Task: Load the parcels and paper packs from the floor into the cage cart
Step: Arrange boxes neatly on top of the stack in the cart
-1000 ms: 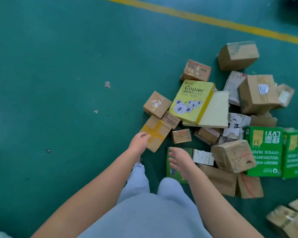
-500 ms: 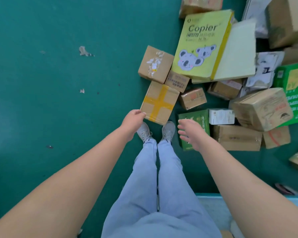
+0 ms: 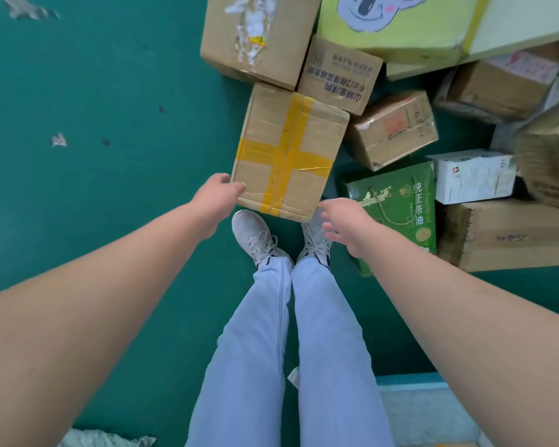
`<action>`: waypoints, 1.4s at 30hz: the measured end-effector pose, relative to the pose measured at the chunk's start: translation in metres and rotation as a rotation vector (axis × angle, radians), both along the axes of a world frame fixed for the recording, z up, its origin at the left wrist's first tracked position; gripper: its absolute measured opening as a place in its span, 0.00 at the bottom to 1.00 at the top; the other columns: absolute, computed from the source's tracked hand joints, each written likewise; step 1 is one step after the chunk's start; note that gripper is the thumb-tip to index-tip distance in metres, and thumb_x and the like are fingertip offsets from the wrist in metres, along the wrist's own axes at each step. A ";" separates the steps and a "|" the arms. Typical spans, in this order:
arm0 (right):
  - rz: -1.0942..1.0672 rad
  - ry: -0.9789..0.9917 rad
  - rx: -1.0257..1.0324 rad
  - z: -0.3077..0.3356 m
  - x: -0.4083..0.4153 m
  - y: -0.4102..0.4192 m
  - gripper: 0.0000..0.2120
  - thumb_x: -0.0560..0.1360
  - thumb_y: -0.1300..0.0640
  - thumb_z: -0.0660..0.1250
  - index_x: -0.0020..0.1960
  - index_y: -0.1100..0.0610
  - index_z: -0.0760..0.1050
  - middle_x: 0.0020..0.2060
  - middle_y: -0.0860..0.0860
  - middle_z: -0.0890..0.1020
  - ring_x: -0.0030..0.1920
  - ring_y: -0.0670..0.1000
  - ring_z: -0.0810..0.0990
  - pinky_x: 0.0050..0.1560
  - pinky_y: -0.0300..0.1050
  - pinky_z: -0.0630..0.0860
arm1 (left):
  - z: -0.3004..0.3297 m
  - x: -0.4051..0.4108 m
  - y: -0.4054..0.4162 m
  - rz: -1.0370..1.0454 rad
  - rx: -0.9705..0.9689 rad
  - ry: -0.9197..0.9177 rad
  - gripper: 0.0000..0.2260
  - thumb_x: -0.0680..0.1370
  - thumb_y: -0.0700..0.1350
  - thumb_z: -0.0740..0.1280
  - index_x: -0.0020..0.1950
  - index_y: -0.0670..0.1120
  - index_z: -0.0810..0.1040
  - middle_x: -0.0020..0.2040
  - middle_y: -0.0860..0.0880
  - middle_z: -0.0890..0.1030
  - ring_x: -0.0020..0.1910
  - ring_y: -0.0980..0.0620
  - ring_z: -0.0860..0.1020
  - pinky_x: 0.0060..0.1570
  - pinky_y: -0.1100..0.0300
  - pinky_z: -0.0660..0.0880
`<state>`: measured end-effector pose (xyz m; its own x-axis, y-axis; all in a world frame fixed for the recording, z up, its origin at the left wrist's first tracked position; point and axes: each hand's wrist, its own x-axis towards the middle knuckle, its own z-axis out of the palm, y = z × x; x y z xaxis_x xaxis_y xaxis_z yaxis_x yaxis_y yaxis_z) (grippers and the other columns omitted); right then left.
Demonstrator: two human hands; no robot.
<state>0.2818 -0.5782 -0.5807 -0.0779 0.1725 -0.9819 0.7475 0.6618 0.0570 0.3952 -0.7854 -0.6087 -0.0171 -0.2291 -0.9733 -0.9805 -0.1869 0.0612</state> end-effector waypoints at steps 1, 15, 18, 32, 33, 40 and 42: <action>-0.003 -0.003 0.016 -0.022 0.000 0.003 0.22 0.83 0.58 0.61 0.74 0.66 0.67 0.72 0.66 0.72 0.73 0.65 0.70 0.72 0.66 0.69 | -0.021 -0.003 0.002 -0.012 -0.009 -0.010 0.33 0.78 0.55 0.66 0.81 0.52 0.61 0.76 0.46 0.70 0.70 0.43 0.72 0.71 0.43 0.71; -0.062 -0.021 -0.031 -0.107 0.006 0.000 0.37 0.81 0.49 0.67 0.83 0.50 0.50 0.80 0.53 0.61 0.77 0.58 0.65 0.76 0.60 0.65 | -0.117 -0.017 -0.001 -0.027 -0.025 -0.021 0.28 0.76 0.59 0.69 0.73 0.50 0.70 0.64 0.49 0.79 0.60 0.45 0.78 0.57 0.49 0.74; -0.075 0.031 -0.063 -0.058 0.000 0.007 0.34 0.82 0.49 0.67 0.82 0.52 0.55 0.78 0.52 0.65 0.74 0.55 0.67 0.76 0.56 0.65 | -0.066 -0.023 -0.005 -0.077 -0.013 0.009 0.21 0.81 0.56 0.67 0.71 0.49 0.73 0.63 0.51 0.80 0.54 0.52 0.78 0.44 0.58 0.70; -0.524 0.311 -0.188 0.283 -0.026 0.062 0.23 0.74 0.41 0.67 0.66 0.48 0.74 0.60 0.52 0.82 0.60 0.56 0.79 0.53 0.57 0.78 | 0.313 -0.101 0.026 -0.039 0.087 0.249 0.26 0.76 0.68 0.68 0.70 0.57 0.76 0.67 0.55 0.79 0.63 0.53 0.76 0.71 0.38 0.67; -0.551 0.349 -0.183 0.305 -0.023 0.070 0.26 0.70 0.39 0.68 0.67 0.46 0.74 0.61 0.51 0.81 0.61 0.56 0.79 0.55 0.58 0.78 | 0.338 -0.103 0.032 -0.063 0.094 0.280 0.25 0.76 0.68 0.67 0.69 0.57 0.76 0.67 0.55 0.79 0.62 0.53 0.76 0.70 0.38 0.68; -0.776 0.507 -0.111 0.425 0.022 0.114 0.34 0.67 0.34 0.70 0.70 0.45 0.74 0.64 0.49 0.80 0.64 0.56 0.78 0.58 0.59 0.78 | 0.463 -0.107 0.068 -0.245 0.158 0.455 0.35 0.71 0.77 0.63 0.69 0.55 0.78 0.66 0.55 0.80 0.66 0.51 0.76 0.69 0.49 0.69; -0.850 0.555 -0.082 0.455 0.046 0.128 0.37 0.65 0.33 0.71 0.71 0.44 0.73 0.67 0.48 0.78 0.66 0.55 0.76 0.66 0.62 0.73 | 0.486 -0.108 0.081 -0.302 0.159 0.472 0.48 0.58 0.83 0.67 0.71 0.56 0.77 0.70 0.55 0.78 0.70 0.47 0.74 0.73 0.46 0.66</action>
<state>0.3275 -0.4503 -0.1253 -0.4093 0.3170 -0.8555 0.8790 -0.1142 -0.4629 0.2873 -0.7043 -0.1229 -0.4994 0.0016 -0.8664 -0.8650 0.0545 0.4987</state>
